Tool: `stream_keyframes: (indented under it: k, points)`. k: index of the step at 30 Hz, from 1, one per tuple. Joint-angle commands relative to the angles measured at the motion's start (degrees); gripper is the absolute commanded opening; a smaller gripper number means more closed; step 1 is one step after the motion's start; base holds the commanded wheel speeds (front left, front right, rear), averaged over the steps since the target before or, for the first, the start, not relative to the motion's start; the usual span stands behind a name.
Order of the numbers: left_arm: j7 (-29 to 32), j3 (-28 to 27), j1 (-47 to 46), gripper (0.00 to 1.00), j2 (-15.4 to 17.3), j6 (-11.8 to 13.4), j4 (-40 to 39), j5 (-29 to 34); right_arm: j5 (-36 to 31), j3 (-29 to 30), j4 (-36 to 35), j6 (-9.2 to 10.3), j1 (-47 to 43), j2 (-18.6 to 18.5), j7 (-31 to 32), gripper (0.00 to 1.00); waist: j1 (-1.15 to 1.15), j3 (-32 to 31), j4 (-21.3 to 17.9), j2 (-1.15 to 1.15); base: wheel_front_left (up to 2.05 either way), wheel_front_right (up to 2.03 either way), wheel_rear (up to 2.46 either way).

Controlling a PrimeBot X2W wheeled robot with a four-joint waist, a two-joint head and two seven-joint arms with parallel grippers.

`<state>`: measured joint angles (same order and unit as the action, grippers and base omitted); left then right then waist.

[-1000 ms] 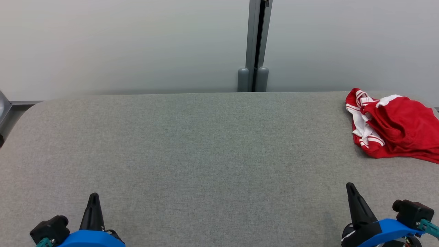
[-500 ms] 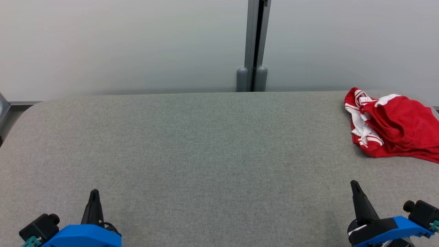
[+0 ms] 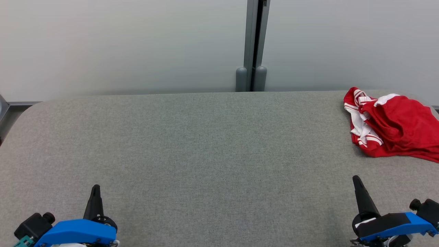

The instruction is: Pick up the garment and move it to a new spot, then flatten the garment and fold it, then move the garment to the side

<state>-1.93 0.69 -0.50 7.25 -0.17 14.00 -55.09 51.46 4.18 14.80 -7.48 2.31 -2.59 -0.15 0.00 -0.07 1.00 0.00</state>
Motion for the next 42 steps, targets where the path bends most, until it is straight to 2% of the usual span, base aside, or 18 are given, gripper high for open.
stream_keyframes:
  k: [1, 19, 42]
  points:
    - [0.32, -0.6, -1.93, 0.0, 0.21, -0.67, -0.59, -1.41, 1.66, 0.31, -0.83, -0.02, 1.68, -0.31, 0.34, 0.0, 0.0, 0.0, -0.02, 0.0, 0.0, 0.0, 0.0]
    - [2.95, -2.82, -3.16, 0.0, -1.24, -2.83, -0.43, -12.71, 14.08, 0.98, -0.87, -0.02, 2.56, -0.36, 2.35, 0.0, 0.0, 0.06, -0.26, 0.0, 0.0, 0.0, 0.0]
    - [5.44, -4.9, -4.56, 0.0, -2.71, -4.95, -0.24, -23.6, 25.95, 1.62, -0.89, -0.02, 3.35, -0.4, 4.31, 0.0, 0.0, 0.13, -0.54, 0.0, 0.0, 0.0, 0.0]
